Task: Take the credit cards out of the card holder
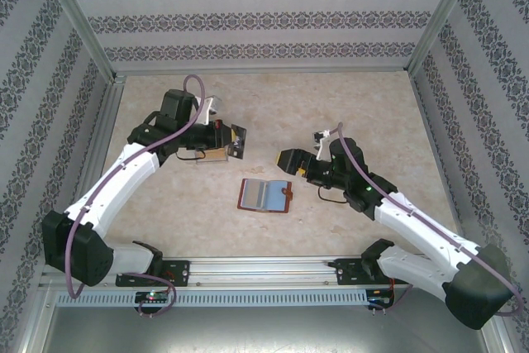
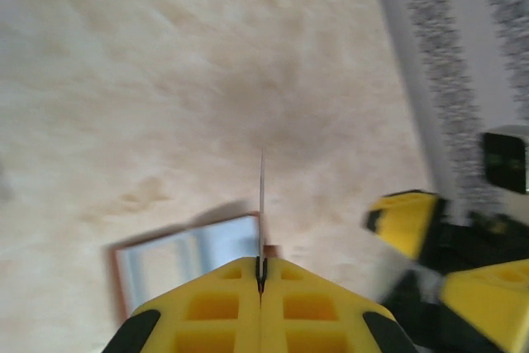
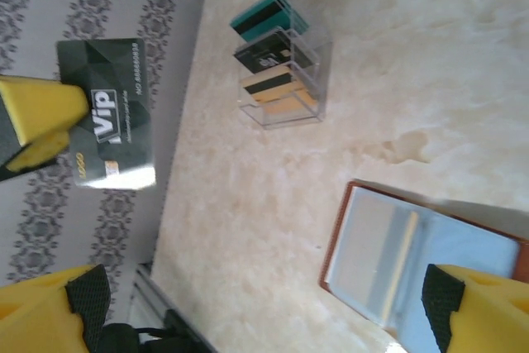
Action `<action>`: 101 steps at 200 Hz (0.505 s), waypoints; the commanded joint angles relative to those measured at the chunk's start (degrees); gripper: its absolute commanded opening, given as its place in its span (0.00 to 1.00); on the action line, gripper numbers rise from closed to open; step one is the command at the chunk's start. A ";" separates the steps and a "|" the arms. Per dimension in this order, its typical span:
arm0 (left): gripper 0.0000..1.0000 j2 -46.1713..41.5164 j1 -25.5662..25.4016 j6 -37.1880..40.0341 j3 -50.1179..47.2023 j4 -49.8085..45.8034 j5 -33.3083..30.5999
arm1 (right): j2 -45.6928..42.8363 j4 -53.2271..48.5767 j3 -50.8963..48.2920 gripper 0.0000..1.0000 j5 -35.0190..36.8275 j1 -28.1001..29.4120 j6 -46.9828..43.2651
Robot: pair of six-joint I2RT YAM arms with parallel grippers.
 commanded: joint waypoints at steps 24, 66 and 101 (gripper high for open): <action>0.00 -0.05 -0.90 24.48 1.99 -7.70 -18.05 | 0.80 -10.28 7.08 0.98 3.02 -0.90 -11.01; 0.00 1.39 -3.29 48.21 1.87 -6.02 -27.56 | 2.39 -13.21 10.03 0.98 1.51 -2.90 -15.93; 0.00 4.24 -3.32 60.97 1.34 -2.15 -33.31 | 2.79 -14.15 11.06 0.98 -0.93 -5.34 -18.10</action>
